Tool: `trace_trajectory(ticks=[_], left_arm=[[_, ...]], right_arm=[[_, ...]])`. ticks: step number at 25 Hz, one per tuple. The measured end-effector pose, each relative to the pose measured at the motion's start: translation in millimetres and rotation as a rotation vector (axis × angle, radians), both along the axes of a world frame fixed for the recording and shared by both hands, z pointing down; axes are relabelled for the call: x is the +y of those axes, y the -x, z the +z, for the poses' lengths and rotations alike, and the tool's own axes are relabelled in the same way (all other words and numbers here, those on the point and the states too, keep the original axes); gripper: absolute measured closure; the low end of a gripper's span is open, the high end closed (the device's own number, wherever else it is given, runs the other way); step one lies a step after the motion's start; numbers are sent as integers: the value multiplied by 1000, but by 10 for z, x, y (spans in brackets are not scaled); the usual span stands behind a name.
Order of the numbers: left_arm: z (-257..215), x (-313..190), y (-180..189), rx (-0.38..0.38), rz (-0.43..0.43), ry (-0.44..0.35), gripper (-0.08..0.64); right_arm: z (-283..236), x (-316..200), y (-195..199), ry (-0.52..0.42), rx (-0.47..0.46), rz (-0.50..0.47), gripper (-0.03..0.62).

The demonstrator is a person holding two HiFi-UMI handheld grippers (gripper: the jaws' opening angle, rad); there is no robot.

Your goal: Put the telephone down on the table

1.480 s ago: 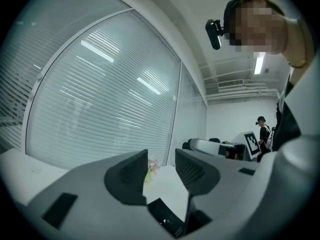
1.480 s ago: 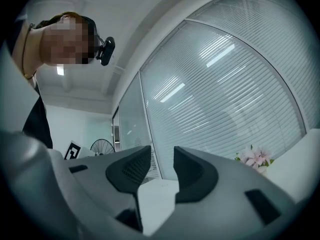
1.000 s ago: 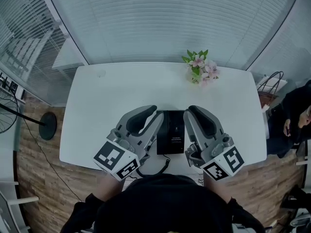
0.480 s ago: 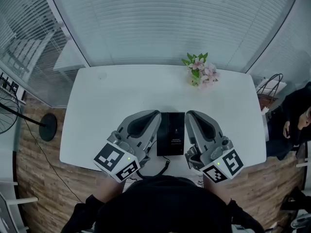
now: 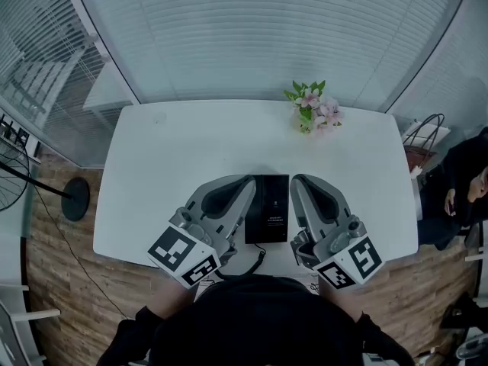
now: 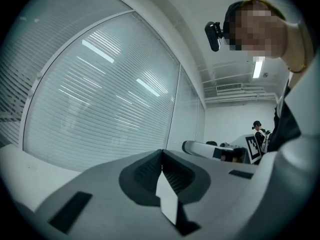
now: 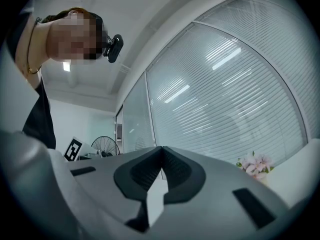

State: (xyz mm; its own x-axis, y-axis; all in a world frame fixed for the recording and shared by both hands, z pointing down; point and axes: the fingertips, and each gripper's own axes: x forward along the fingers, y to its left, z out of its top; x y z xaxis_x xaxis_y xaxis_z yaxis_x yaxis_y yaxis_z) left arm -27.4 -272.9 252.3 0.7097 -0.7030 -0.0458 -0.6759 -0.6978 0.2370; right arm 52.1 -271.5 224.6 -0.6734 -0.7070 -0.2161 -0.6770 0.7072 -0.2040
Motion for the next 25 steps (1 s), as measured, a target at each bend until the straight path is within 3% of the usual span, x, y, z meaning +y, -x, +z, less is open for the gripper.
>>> trace_trajectory(ticks=[25], left_arm=[[-30, 11, -45, -24, -3, -27, 546]], right_arm=[[-3, 16, -43, -12, 26, 18, 588]])
